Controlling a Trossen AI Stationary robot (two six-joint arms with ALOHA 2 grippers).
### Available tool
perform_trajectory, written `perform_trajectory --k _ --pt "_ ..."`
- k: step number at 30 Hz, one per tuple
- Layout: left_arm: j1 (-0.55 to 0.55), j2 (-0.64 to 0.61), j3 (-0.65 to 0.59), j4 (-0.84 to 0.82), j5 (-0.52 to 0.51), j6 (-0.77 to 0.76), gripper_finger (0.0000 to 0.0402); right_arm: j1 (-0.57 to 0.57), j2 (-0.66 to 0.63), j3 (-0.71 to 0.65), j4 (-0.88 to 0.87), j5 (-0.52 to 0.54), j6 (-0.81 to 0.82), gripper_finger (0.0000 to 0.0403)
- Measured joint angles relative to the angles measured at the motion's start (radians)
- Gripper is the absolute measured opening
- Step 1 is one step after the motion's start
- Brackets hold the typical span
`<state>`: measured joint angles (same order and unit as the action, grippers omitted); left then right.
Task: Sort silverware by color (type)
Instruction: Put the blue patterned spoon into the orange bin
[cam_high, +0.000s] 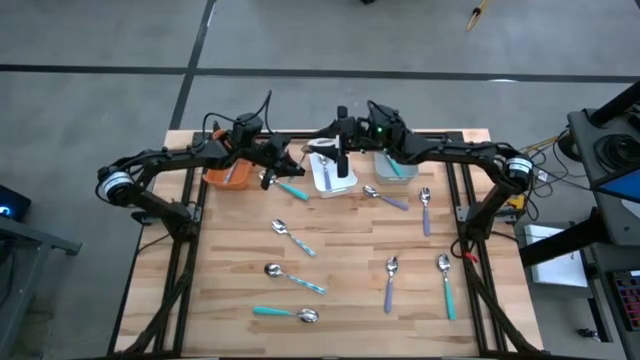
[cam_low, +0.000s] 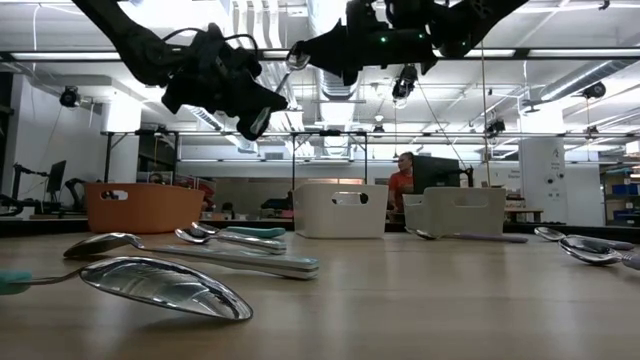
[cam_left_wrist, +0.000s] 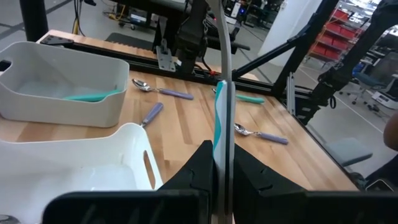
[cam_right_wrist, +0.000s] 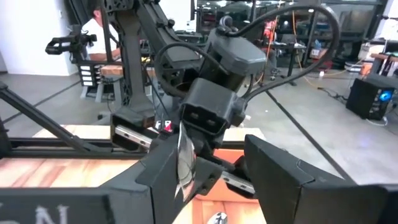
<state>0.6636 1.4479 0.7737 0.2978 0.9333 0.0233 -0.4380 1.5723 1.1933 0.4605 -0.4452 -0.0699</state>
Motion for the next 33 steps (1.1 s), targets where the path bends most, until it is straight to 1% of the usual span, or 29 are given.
perform_trajectory --k 5,9,18,21,25,30,33 --pt "-0.002 0.000 0.000 0.001 0.000 0.014 0.0009 0.016 0.000 -0.004 0.001 0.000 0.004 0.0170" --pt "-0.004 0.000 0.000 0.001 0.000 0.017 0.0009 0.022 0.005 -0.004 0.004 0.000 -0.003 0.0158" --pt "-0.004 0.000 0.000 0.001 -0.001 0.020 0.0009 0.024 0.081 -0.006 0.077 0.001 -0.003 0.0101" --pt "-0.004 0.000 0.000 0.000 -0.003 0.020 0.0009 0.024 0.083 -0.006 0.080 0.000 -0.008 0.0072" --pt "-0.003 0.000 0.000 0.000 -0.006 0.023 0.0009 0.026 0.081 -0.006 0.080 -0.004 -0.019 0.0022" --pt "-0.003 0.000 0.000 0.001 -0.013 0.029 0.0010 0.026 0.081 -0.006 0.080 -0.004 -0.018 0.0013" --pt "-0.004 0.000 0.000 0.001 -0.014 0.027 0.0019 0.026 0.081 -0.006 0.080 -0.005 -0.018 0.0013"
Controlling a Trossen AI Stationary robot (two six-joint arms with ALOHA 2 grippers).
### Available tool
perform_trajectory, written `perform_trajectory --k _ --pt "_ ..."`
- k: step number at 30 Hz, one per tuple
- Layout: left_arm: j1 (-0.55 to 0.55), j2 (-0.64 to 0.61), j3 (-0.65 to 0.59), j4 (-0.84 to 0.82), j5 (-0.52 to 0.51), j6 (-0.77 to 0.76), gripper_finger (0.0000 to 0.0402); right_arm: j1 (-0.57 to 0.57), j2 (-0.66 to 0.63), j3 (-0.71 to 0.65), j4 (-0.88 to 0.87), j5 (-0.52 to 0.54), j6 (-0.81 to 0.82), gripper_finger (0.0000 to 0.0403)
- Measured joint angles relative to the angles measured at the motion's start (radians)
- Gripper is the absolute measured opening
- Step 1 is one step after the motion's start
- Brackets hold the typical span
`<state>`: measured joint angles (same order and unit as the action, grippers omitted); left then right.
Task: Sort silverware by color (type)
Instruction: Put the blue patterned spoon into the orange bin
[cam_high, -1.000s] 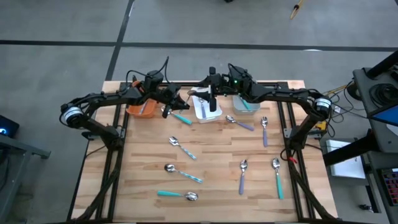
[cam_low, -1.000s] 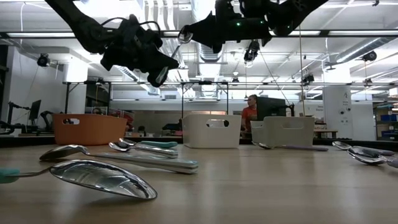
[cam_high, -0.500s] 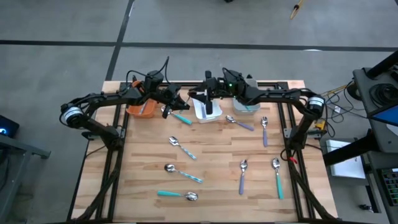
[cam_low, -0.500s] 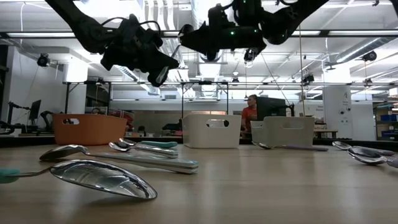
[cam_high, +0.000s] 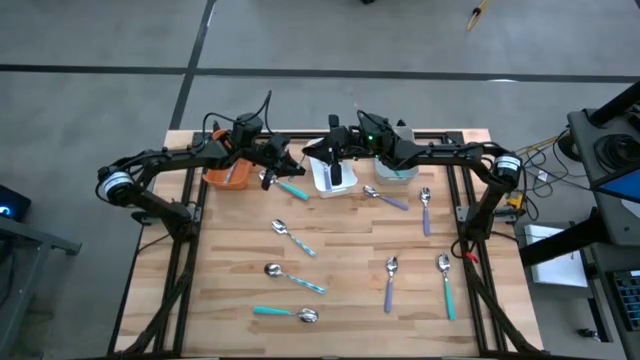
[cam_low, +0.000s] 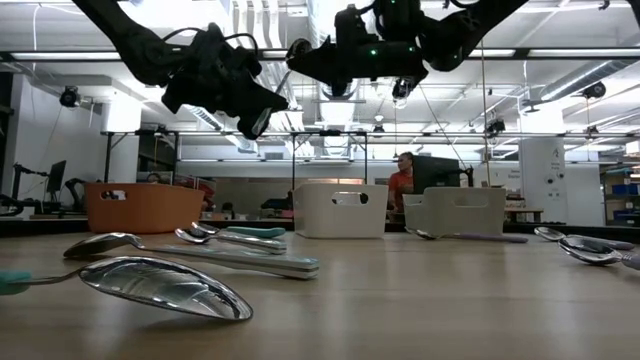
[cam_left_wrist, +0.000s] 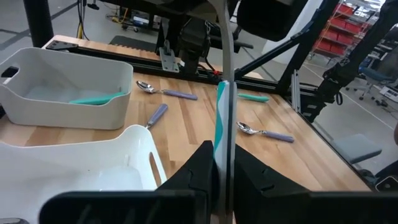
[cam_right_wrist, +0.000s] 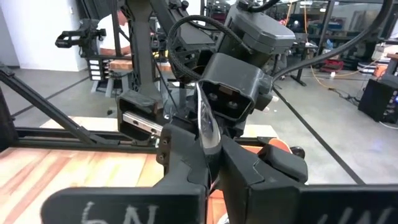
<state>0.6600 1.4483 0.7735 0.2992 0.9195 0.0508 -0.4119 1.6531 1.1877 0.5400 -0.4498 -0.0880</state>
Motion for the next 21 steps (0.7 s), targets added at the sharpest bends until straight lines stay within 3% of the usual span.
perform_trajectory --k 21 --pt "0.000 0.000 0.000 -0.001 -0.026 -0.016 0.0101 -0.001 -0.017 0.000 -0.011 0.006 0.038 0.0011"
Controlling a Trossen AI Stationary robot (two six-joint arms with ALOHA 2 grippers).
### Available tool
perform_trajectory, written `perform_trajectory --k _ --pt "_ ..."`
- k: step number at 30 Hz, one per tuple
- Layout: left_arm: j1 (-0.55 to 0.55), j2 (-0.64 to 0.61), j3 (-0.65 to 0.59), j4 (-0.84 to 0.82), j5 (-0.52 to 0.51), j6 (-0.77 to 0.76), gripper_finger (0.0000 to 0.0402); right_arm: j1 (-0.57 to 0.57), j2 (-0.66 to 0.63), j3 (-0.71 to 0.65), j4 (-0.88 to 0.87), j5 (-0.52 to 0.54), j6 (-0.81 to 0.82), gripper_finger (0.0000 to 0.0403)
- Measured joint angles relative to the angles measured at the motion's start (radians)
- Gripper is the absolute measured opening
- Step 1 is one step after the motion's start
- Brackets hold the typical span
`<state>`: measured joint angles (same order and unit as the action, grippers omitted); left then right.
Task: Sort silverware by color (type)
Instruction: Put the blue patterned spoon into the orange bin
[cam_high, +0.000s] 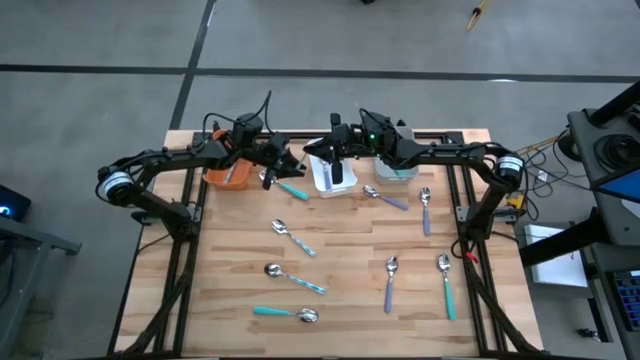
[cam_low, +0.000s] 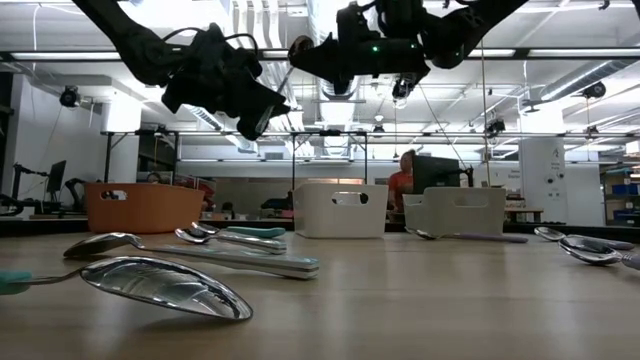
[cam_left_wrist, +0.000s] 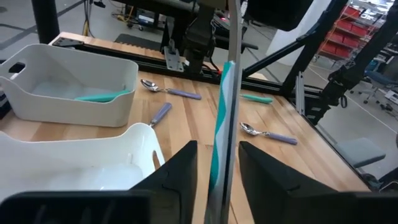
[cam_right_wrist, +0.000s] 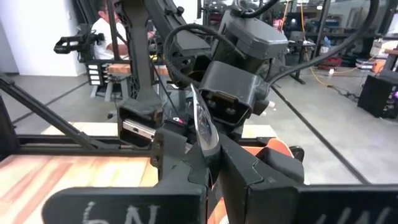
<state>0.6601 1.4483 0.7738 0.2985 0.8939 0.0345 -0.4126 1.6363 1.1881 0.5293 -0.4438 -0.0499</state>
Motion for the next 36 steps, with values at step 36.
perform_trajectory --k 36 --pt "-0.047 0.018 0.090 0.179 -0.552 0.088 0.0212 0.013 -0.061 -0.215 0.227 0.691 0.262 0.0011"
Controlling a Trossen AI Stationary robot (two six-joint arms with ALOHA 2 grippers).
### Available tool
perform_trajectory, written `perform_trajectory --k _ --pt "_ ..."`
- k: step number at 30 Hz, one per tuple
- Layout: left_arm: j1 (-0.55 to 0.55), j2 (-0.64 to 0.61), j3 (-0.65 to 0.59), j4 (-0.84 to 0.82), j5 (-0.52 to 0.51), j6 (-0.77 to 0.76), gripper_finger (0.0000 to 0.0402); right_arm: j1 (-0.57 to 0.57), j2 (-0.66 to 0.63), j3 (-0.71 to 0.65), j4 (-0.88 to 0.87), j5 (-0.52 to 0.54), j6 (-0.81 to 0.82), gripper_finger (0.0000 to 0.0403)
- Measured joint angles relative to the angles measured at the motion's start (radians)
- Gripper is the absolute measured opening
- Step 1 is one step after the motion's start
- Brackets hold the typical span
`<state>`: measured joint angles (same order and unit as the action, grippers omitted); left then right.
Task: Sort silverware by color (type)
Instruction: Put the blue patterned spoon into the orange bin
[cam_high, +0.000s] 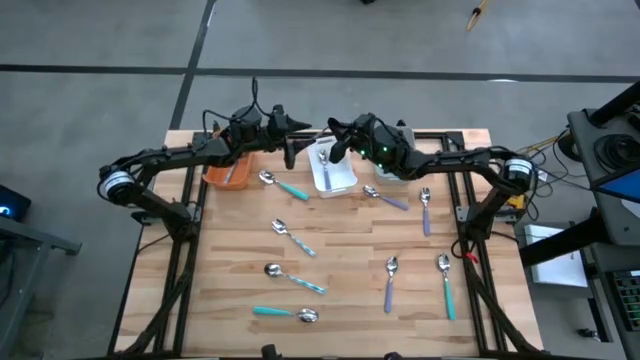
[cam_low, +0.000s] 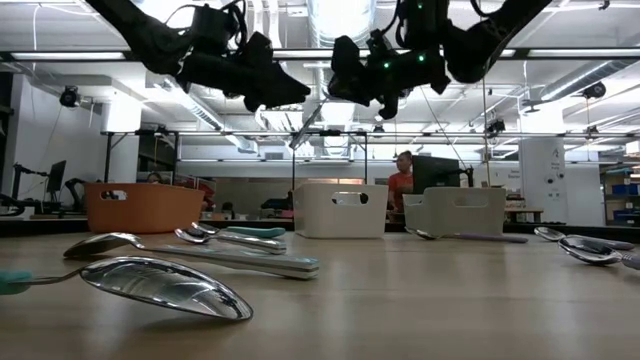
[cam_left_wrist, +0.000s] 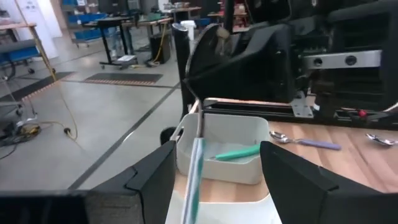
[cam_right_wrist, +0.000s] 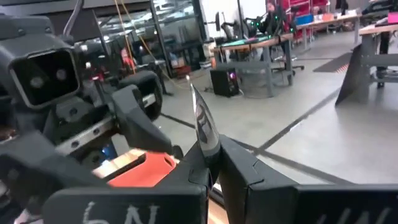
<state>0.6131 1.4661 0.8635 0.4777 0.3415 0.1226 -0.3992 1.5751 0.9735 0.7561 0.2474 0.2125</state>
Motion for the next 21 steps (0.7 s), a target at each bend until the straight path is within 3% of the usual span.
perform_trajectory --k 4,15,17,21 --pt "-0.008 0.028 0.003 0.013 -0.069 0.012 0.0204 0.000 0.011 0.003 0.014 0.000 -0.001 0.0011" --pt "-0.019 0.148 0.091 0.034 -0.094 0.027 0.0176 0.000 0.012 0.018 0.006 0.000 -0.030 0.0012" --pt "-0.019 0.153 0.100 0.025 -0.155 0.026 0.0167 0.000 0.012 0.018 0.003 0.000 -0.030 0.0012" --pt "-0.019 0.152 0.101 0.022 -0.180 0.035 0.0136 0.000 0.012 0.018 0.004 0.026 -0.029 0.0012"
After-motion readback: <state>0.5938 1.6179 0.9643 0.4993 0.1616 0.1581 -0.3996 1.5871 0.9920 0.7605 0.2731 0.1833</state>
